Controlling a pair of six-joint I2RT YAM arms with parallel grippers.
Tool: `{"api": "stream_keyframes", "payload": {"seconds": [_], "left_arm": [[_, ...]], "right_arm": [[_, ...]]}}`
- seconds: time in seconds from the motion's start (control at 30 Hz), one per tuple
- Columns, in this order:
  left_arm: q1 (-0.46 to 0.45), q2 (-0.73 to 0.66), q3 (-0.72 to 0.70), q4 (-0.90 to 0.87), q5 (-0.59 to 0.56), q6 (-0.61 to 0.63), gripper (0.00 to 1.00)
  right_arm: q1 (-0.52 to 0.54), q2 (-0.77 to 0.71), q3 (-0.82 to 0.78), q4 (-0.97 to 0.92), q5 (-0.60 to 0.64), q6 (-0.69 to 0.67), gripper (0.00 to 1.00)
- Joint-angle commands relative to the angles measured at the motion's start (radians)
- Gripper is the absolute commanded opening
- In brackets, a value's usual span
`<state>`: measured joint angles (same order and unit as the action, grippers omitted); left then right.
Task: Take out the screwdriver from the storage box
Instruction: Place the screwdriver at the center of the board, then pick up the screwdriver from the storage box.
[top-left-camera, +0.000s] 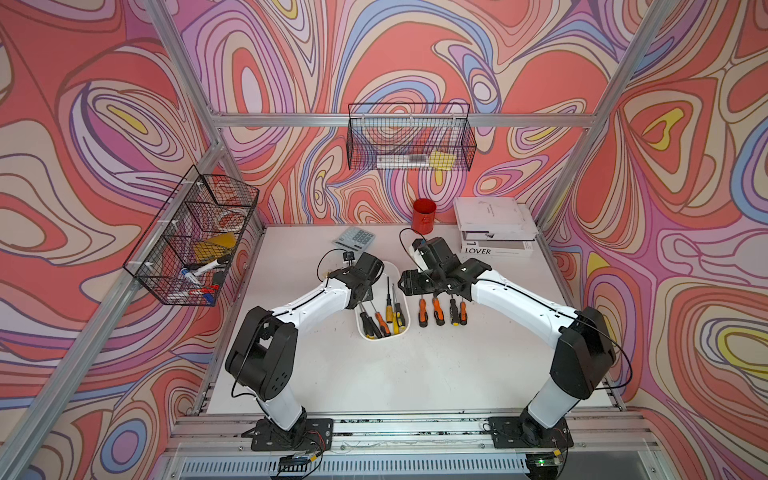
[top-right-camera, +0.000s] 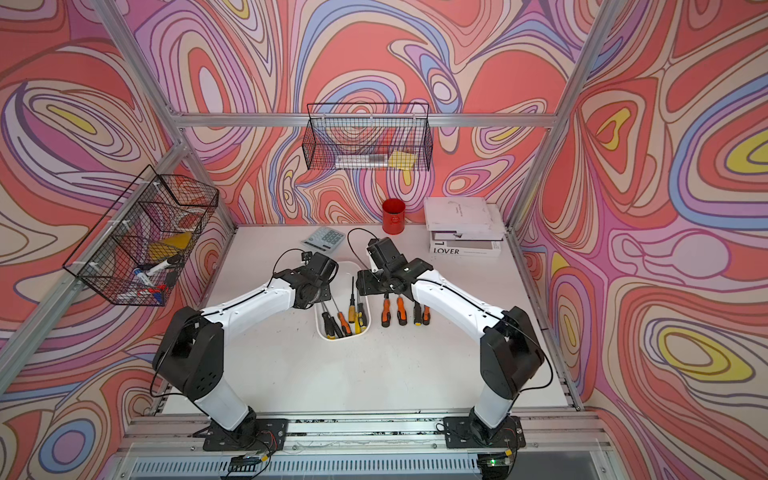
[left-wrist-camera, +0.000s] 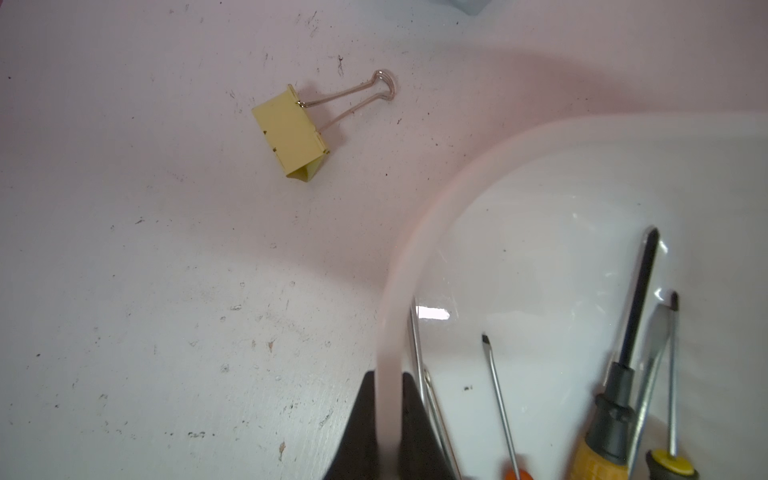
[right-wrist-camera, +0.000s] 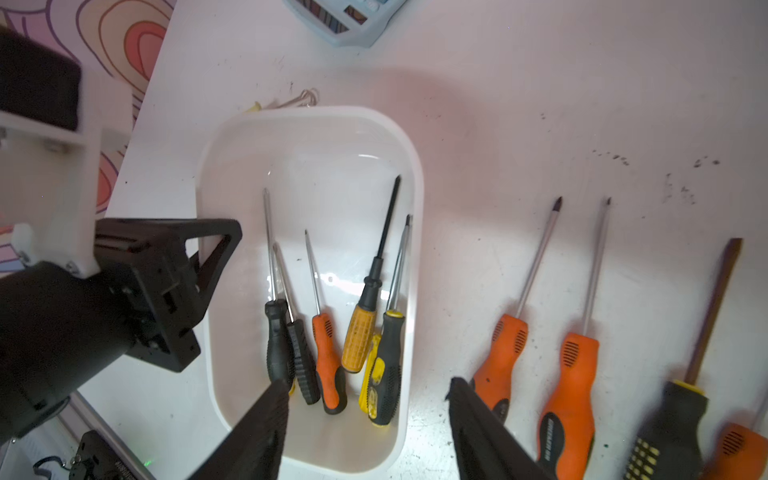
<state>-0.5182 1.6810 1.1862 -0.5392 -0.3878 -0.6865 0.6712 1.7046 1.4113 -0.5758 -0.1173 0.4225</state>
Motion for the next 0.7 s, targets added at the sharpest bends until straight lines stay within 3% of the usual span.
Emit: {"api": "stream_keyframes", "payload": {"seconds": [0.0,0.67], "left_arm": [[0.0,-0.017,0.022,-0.004,-0.01,-0.008,0.0],[-0.001,-0.03,0.018,-0.007,-0.01,-0.019,0.0]], "right_arm": [[0.028,0.03,-0.015,0.024,-0.06,-0.027,0.64],[0.098,0.23,0.044,0.051,-0.103,0.104,0.54]]}}
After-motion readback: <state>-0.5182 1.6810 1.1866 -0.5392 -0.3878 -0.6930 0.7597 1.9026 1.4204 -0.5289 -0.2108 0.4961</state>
